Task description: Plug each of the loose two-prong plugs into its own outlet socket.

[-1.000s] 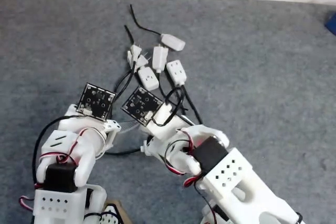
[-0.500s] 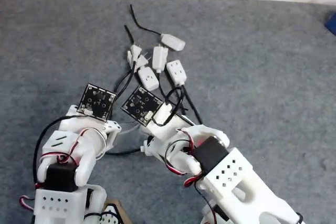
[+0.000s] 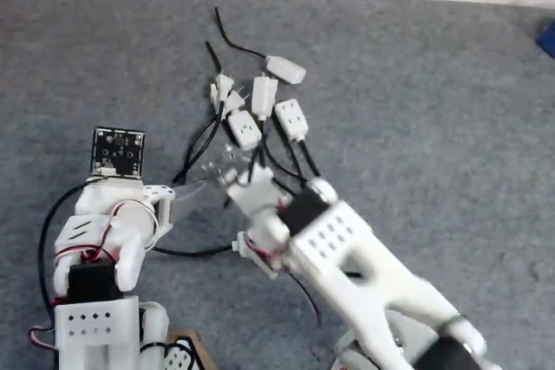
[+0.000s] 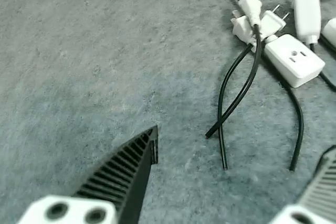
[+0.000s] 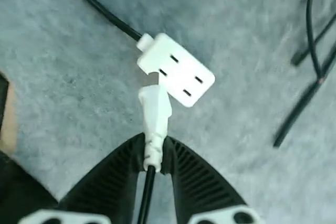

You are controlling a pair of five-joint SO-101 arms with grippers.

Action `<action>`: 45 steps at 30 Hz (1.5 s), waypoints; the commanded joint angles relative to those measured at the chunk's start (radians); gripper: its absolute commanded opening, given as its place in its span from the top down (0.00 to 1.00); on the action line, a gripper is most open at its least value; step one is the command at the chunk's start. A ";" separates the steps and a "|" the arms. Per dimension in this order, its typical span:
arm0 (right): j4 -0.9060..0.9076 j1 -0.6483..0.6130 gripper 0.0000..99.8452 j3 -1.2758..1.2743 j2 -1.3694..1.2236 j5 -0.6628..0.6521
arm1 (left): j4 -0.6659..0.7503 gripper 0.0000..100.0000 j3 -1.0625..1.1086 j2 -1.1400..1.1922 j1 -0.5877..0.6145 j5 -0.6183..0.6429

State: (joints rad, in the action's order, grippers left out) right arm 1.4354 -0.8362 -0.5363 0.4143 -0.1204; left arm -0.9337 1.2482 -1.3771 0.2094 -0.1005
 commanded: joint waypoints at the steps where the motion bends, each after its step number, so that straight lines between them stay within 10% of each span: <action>1: 0.151 0.016 0.99 0.260 -0.156 0.100 | 0.029 0.56 -0.025 0.001 0.015 0.011; 25: 0.255 0.010 0.99 0.510 -0.392 0.651 | 0.149 0.56 0.101 0.001 0.217 0.080; 45: 0.131 -0.062 0.99 0.363 -0.394 0.715 | 0.150 0.56 0.114 0.001 0.214 0.080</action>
State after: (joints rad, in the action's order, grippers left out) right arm 1.5781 -0.8884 -0.1757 0.0138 0.5746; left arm -0.8017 1.3663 -1.3771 0.4120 -0.0315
